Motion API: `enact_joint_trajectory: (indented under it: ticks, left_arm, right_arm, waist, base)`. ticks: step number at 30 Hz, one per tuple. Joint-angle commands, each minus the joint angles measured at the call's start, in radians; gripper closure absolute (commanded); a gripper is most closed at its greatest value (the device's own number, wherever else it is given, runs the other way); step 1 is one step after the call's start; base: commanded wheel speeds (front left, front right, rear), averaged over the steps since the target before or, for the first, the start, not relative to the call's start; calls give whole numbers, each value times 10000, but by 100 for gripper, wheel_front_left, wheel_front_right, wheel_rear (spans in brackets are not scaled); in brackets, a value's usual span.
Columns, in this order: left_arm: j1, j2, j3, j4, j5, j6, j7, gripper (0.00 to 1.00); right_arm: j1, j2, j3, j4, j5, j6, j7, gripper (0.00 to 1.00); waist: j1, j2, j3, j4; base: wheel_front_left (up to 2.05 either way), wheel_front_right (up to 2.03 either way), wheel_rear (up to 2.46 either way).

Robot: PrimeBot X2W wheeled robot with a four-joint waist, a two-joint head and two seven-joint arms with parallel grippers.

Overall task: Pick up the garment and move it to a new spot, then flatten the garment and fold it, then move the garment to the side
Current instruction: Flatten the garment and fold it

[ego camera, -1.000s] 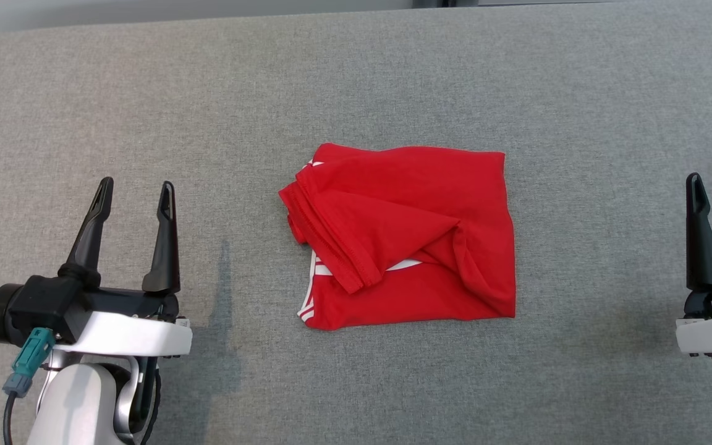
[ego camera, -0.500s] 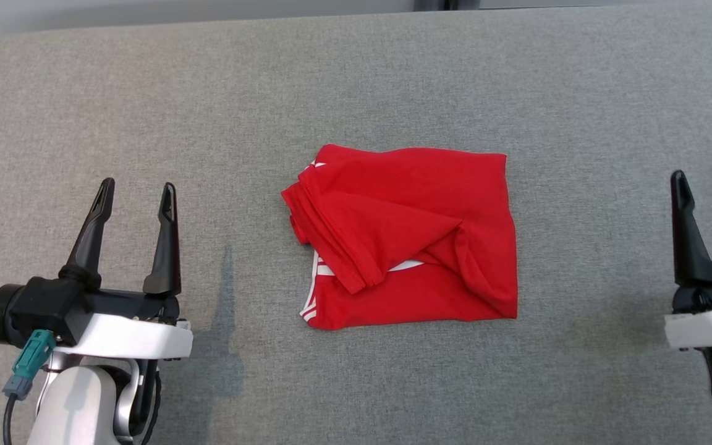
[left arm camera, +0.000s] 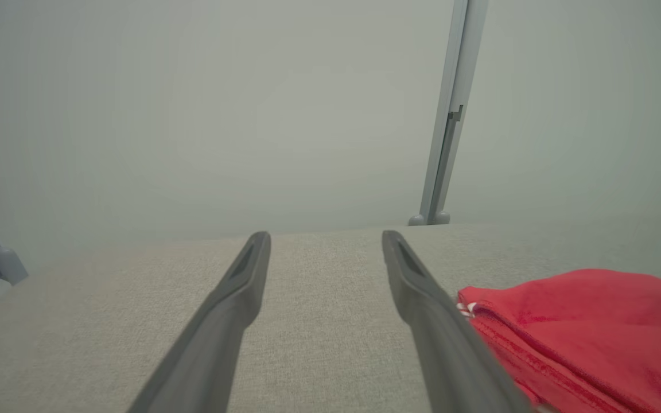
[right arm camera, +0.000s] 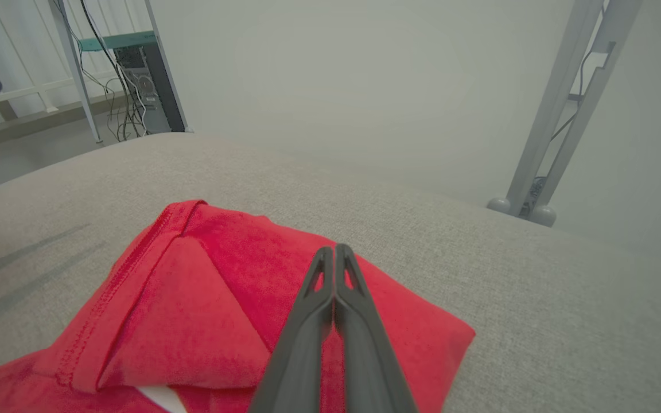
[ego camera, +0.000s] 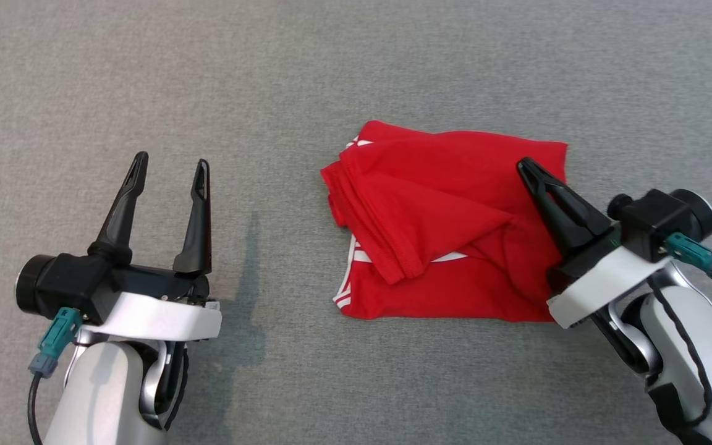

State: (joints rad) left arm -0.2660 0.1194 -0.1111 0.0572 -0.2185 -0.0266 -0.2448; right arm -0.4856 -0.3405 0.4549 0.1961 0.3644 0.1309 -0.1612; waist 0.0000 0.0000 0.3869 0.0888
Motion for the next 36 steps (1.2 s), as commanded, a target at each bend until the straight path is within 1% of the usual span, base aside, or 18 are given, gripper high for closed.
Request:
enact_joint_trajectory:
  ticks: [1, 6, 10, 16, 19, 25, 30, 33, 36]
  left_arm:
    - [-180, 9, 4, 29, -33, -43, -39, 0]
    - [-389, -135, -127, 186, -116, -66, -130, 0]
    - [-466, -185, -125, 293, -118, -94, -161, 0]
    - [-477, -206, -48, 390, -141, -135, -191, 0]
    - [-491, -219, -22, 411, -133, -154, -193, 0]
    - [-478, -245, 22, 333, -86, -232, -197, 0]
    - [-391, -263, 90, 314, -39, -264, -199, 0]
    - [-326, -271, 121, 345, -37, -268, -199, 0]
    - [-247, -279, 144, 390, -34, -293, -199, 0]
  right_arm:
    - [-256, -146, 197, 239, 124, -3, -133, 100]
    - [-1174, -493, 1548, 1442, 665, -3, -488, 100]
    - [-1655, -733, 2700, 1926, 1199, -3, -655, 100]
    - [-1962, -865, 4158, 1701, 1921, -1, -782, 100]
    - [-2032, -807, 4523, 1525, 2138, -1, -770, 100]
    - [-1929, -567, 5054, 937, 2613, -1, -420, 100]
    - [-1796, -540, 5376, 426, 2891, -1, 55, 100]
    - [-1654, -497, 4789, 571, 2636, -3, -109, 100]
    - [-1258, -335, 3551, 739, 2272, -3, -386, 100]
  waist:
    - [0, 0, 158, 189]
    - [0, 0, 368, 493]
    - [0, 0, 468, 566]
    - [0, 0, 507, 501]
    - [0, 0, 490, 431]
    - [0, 0, 473, 336]
    - [0, 0, 446, 253]
    - [0, 0, 368, 182]
    - [0, 0, 187, 101]
  base:
    - [0, 0, 0]
    - [0, 0, 0]
    - [0, 0, 0]
    - [0, 0, 0]
    - [0, 0, 0]
    - [0, 0, 0]
    - [0, 0, 0]
    - [0, 0, 0]
    - [0, 0, 0]
